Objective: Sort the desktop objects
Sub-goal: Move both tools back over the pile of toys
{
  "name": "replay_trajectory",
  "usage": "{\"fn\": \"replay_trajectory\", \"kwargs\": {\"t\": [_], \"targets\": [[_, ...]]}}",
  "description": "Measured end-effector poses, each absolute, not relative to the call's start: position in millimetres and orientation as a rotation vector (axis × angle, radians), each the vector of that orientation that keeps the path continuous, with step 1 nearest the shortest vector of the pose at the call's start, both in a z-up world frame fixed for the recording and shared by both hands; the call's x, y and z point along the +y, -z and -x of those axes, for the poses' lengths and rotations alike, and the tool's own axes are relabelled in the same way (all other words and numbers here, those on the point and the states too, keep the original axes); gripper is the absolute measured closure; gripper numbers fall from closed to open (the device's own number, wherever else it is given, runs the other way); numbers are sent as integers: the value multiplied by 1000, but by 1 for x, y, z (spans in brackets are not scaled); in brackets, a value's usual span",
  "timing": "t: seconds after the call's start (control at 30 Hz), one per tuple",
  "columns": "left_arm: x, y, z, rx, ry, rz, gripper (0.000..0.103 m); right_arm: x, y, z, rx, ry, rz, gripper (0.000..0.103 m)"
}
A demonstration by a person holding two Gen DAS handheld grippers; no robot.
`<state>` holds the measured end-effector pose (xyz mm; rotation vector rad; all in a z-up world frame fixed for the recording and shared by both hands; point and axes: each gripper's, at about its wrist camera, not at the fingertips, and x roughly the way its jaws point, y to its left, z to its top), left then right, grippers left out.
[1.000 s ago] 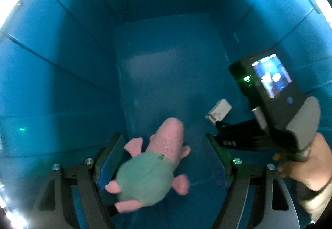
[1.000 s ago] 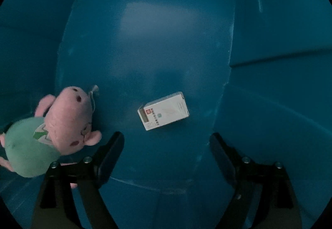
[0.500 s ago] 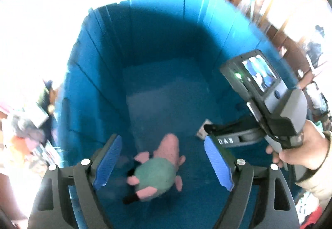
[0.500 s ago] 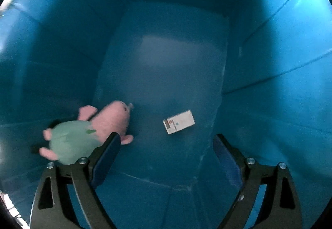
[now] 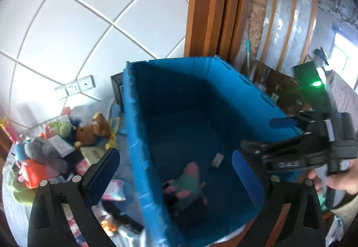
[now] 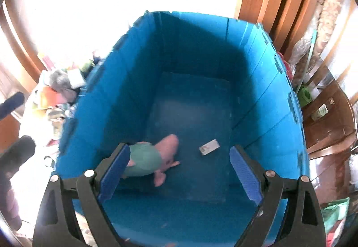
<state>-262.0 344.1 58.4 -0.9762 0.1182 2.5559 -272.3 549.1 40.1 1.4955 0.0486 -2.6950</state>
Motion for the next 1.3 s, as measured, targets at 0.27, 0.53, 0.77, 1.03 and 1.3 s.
{"fn": "replay_trajectory", "kwargs": {"t": [0.27, 0.53, 0.77, 1.03, 1.3], "targets": [[263, -33, 238, 60, -2684, 1015, 1, 489, -49, 220, 45, 2693, -1362, 0], [159, 6, 212, -31, -2892, 1204, 1, 421, -46, 212, 123, 2547, -1204, 0], [61, 28, 173, -101, -3069, 1380, 1, 337, -26, 225, 203, 2391, -1174, 0], [-39, 45, 174, -222, -3093, 1451, 1, 246, -5, 265, 257, 2373, -1230, 0], [-166, 74, 218, -235, -3064, 1565, 1, 149, 47, 327, 214, 2348, -1387, 0]]}}
